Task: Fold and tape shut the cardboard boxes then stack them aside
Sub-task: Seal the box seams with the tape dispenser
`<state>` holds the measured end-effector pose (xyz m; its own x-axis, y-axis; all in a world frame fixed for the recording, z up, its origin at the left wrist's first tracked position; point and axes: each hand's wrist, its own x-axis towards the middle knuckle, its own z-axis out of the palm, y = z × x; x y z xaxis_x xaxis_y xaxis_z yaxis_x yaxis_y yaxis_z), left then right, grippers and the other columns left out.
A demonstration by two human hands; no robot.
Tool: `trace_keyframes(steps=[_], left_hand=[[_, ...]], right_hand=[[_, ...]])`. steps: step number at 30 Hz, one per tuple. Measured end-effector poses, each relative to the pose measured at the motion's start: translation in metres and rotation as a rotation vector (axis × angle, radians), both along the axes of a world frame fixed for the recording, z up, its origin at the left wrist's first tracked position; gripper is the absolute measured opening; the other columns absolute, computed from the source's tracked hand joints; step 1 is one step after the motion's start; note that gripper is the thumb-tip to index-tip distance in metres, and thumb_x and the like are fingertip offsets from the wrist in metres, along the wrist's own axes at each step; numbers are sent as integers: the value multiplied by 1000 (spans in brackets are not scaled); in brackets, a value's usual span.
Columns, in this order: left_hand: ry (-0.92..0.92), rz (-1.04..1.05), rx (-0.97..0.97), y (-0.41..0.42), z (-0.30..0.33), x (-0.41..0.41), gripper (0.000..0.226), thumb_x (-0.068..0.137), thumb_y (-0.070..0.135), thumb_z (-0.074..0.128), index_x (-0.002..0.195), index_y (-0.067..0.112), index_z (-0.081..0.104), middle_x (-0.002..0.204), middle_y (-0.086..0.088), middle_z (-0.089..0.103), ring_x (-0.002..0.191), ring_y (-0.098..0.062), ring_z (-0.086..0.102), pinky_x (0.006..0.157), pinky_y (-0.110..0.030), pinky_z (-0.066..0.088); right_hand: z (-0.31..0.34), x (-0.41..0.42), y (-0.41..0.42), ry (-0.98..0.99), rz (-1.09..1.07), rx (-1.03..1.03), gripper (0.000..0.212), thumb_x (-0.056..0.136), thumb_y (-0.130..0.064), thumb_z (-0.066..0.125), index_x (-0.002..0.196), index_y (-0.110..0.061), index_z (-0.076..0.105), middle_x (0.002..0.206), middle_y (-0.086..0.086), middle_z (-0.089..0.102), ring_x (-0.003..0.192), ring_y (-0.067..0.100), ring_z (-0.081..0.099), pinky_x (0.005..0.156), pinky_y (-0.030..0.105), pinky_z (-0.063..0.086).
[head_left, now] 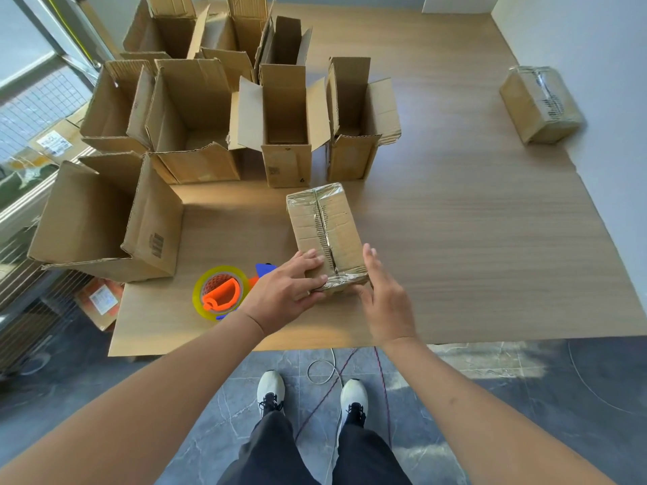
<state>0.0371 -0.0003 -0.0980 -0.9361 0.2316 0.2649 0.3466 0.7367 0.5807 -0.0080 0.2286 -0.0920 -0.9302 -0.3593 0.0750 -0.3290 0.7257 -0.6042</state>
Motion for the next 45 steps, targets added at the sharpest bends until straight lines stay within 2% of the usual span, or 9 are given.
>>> trace_keyframes(steps=[3, 6, 10, 14, 18, 25, 28, 32, 45], left_hand=[[-7, 10, -9, 10, -1, 1, 31, 94, 28, 73, 118, 9, 77, 143, -12, 60, 142, -28, 49, 120, -45, 36], [-33, -19, -32, 9, 1, 1, 36, 91, 24, 79, 124, 10, 74, 147, -11, 57, 145, -27, 45, 123, -43, 32], [-105, -83, -56, 1, 9, -2, 45, 88, 18, 81, 131, 13, 70, 152, -9, 53, 148, -25, 40, 124, -40, 27], [-178, -145, -109, -6, 22, -6, 60, 81, 8, 79, 139, 13, 64, 156, -7, 48, 151, -22, 35, 125, -35, 22], [-256, -165, -149, -13, 35, -14, 76, 81, -2, 65, 153, 16, 48, 161, 4, 41, 152, -9, 29, 124, -30, 29], [-131, -42, -267, -17, 35, -20, 68, 83, -1, 63, 149, 9, 51, 160, -11, 42, 150, -30, 36, 120, -44, 37], [-211, 59, -261, -16, 34, -21, 68, 89, 0, 58, 155, 9, 43, 166, -11, 29, 155, -30, 24, 126, -45, 26], [-259, 49, -248, -19, 33, -21, 71, 90, 0, 54, 158, 13, 37, 169, -4, 22, 157, -23, 19, 127, -42, 23], [-273, 91, -336, -35, 44, -28, 71, 88, 7, 62, 156, 17, 43, 164, -8, 35, 152, -35, 28, 123, -52, 27]], right_hand=[[5, 9, -11, -133, -141, -76, 79, 97, -8, 63, 163, -19, 22, 154, 12, 50, 135, 30, 53, 104, 35, 44], [12, 15, -24, -324, -212, -212, 84, 94, 2, 52, 164, -22, 11, 169, 0, 21, 155, 13, 21, 124, 26, 20], [15, 19, -32, -399, -211, -220, 93, 88, 5, 47, 165, -25, 4, 172, -3, 5, 156, 7, 4, 112, 2, 4], [15, 18, -22, -354, -97, -31, 99, 90, -17, 58, 163, -31, -8, 172, -1, -13, 158, 15, -4, 123, 36, 22], [16, 14, -28, -28, 69, 289, 102, 84, -75, 56, 163, -23, 17, 169, 13, -21, 157, 26, -16, 128, 51, 4], [14, 2, -45, 61, -14, 462, 87, 78, -68, 67, 142, -11, 52, 165, 23, 24, 154, 37, 20, 124, 51, 22], [18, 5, -55, 71, -16, 503, 91, 76, -63, 71, 146, -13, 41, 165, 24, 22, 154, 40, 20, 123, 53, 23], [30, -2, -65, -36, -49, 500, 111, 78, -68, 69, 159, -45, -3, 163, 17, 10, 153, 37, 12, 121, 51, 22], [44, -44, -87, -183, -136, 488, 109, 69, -77, 69, 156, -51, 8, 163, 16, 11, 145, 39, 29, 117, 49, 29]])
